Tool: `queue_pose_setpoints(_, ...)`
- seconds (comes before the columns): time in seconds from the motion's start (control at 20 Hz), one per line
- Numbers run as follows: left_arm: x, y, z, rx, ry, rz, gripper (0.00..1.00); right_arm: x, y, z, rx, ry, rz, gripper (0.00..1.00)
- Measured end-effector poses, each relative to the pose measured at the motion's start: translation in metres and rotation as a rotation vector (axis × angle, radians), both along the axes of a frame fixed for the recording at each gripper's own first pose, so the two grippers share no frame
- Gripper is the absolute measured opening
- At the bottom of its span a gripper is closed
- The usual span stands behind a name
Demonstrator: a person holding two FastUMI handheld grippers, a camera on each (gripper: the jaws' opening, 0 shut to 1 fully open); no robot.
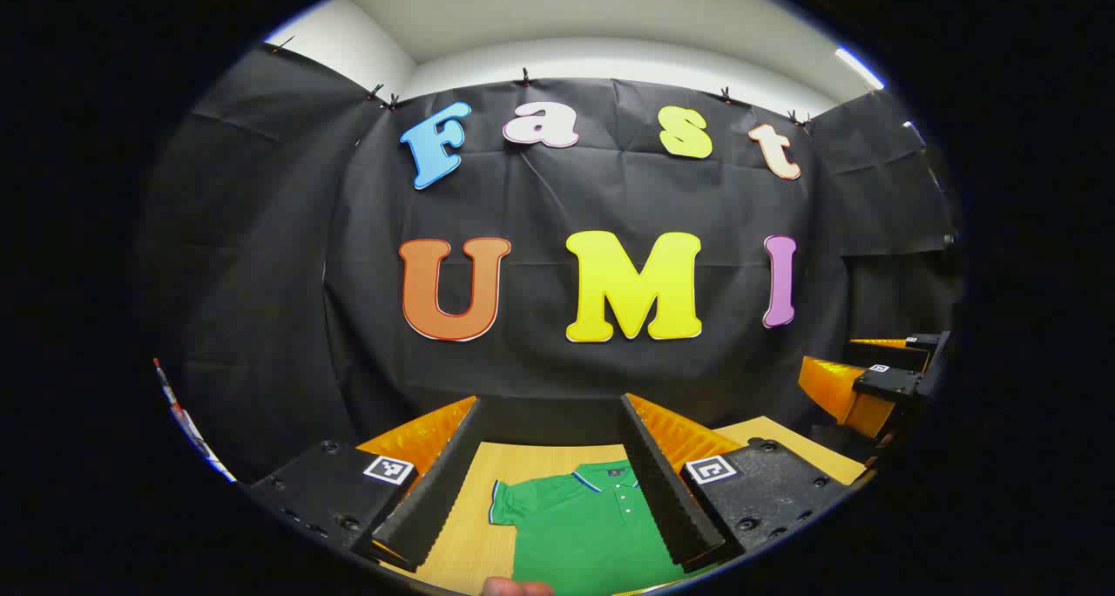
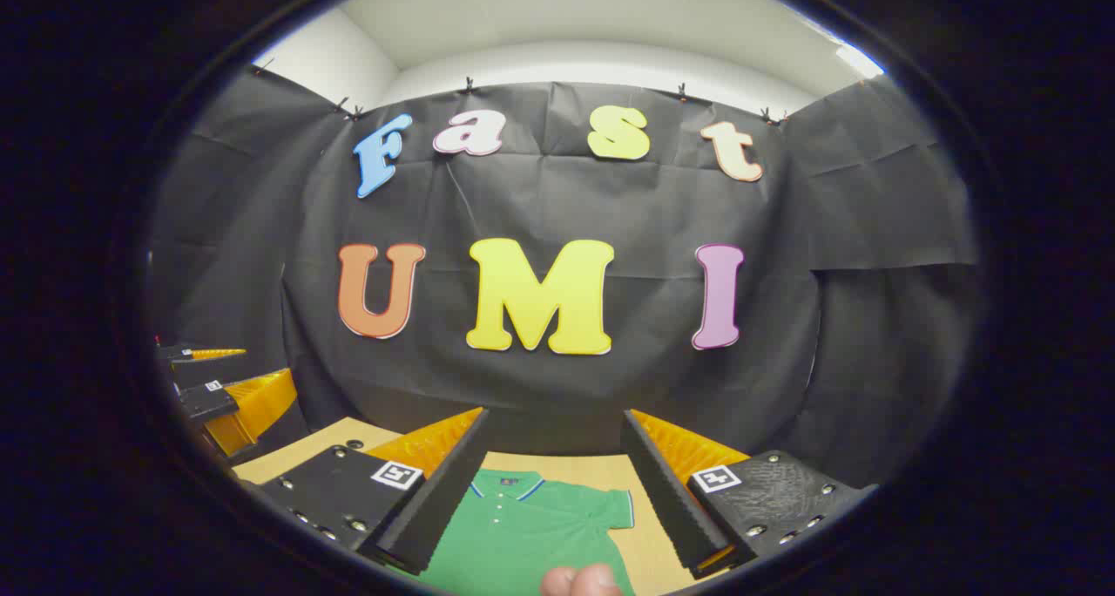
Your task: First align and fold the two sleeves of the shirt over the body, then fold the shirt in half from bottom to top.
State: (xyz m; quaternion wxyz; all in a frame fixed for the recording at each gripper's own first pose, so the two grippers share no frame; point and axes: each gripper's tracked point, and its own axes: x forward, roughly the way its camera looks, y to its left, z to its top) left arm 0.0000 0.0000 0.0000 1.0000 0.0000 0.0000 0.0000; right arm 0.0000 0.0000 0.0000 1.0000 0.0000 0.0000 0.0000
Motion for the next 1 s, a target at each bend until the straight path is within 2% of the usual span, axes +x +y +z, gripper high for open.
queue_pose_setpoints(0.75, 0.029, -0.001, -0.004, 0.003, 0.034, 0.014, 0.97, 0.023, -0.024, -0.011, -0.017, 0.047, -0.018, 0.96)
queue_pose_setpoints(1.0, 0.033, -0.007, -0.005, -0.003, 0.042, 0.004, 0.97, 0.028, -0.034, -0.023, -0.028, 0.100, -0.006, 0.97)
